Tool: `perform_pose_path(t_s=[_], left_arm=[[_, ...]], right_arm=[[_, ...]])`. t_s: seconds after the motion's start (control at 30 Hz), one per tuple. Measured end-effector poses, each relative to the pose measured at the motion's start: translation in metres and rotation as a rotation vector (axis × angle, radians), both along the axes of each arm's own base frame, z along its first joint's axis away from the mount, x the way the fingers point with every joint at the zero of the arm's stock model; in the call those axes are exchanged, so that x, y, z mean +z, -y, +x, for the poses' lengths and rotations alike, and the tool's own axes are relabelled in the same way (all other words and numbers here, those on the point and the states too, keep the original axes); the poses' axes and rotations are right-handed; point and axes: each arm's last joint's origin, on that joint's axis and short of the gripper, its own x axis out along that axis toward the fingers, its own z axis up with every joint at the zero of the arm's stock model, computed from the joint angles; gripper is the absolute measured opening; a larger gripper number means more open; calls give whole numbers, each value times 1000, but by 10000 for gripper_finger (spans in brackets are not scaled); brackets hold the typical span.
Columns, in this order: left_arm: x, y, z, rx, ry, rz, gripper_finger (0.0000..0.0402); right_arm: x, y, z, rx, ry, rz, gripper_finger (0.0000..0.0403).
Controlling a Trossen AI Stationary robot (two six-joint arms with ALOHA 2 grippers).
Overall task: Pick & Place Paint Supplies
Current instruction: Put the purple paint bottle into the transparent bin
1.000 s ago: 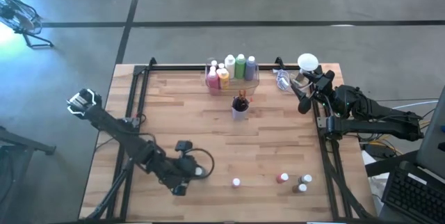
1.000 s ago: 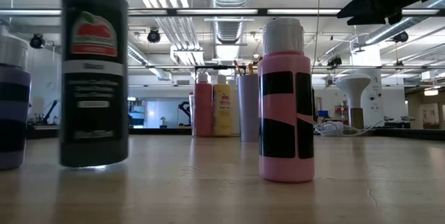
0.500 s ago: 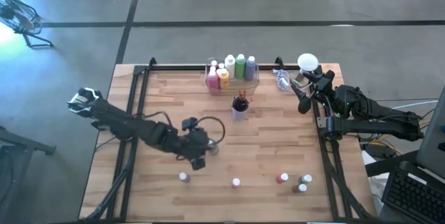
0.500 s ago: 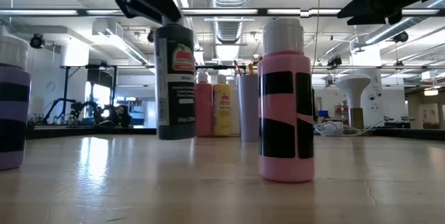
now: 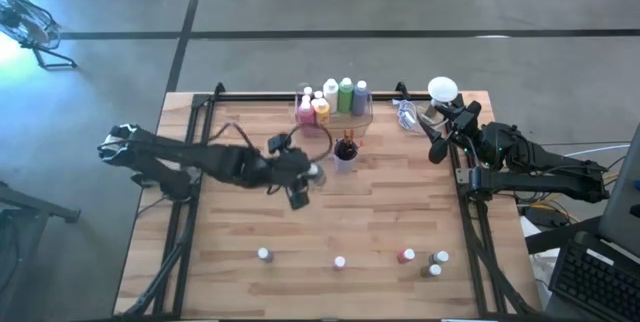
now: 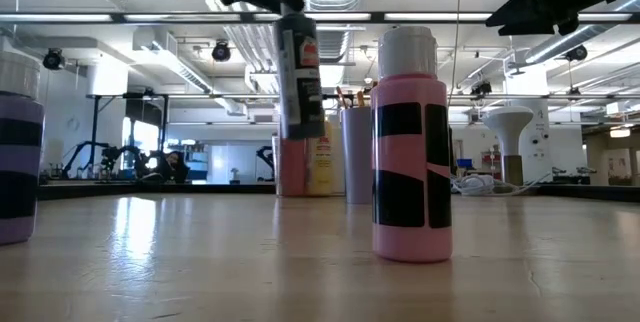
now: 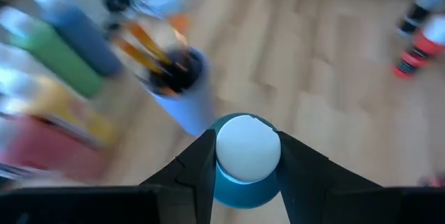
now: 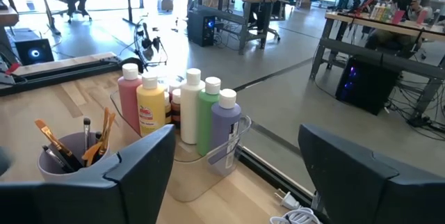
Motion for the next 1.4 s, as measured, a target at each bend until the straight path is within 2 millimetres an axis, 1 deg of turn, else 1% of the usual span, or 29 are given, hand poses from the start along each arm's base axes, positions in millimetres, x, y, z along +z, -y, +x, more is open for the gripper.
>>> perform_pose_path(t_s=[0.17, 0.4, 0.5, 0.57, 0.67, 0.73, 0.9, 0.97, 1.1, 1.23, 1.4], left_arm=[[27, -30, 2, 92, 20, 80, 128], [73, -73, -6, 192, 68, 128, 128], [86, -94, -9, 220, 109, 142, 128], [92, -109, -10, 215, 144, 126, 128], [93, -130, -6, 178, 208, 83, 128], [91, -143, -2, 141, 227, 60, 128], [83, -170, 16, 130, 207, 67, 128], [83, -180, 23, 130, 204, 75, 128], [80, -194, 42, 118, 186, 63, 128], [69, -206, 59, 116, 106, 36, 128], [58, -219, 70, 131, 18, 20, 128]], right_arm=[[0, 0, 0, 0, 0, 0, 285], [0, 0, 0, 0, 1, 1, 268], [0, 0, 0, 0, 0, 0, 260], [0, 0, 0, 0, 0, 0, 254], [0, 0, 0, 0, 1, 0, 246], [0, 0, 0, 0, 1, 0, 242], [0, 0, 0, 0, 0, 0, 231], [0, 0, 0, 0, 0, 0, 228], [0, 0, 0, 0, 1, 0, 224], [0, 0, 0, 0, 0, 0, 228], [0, 0, 0, 0, 1, 0, 244]])
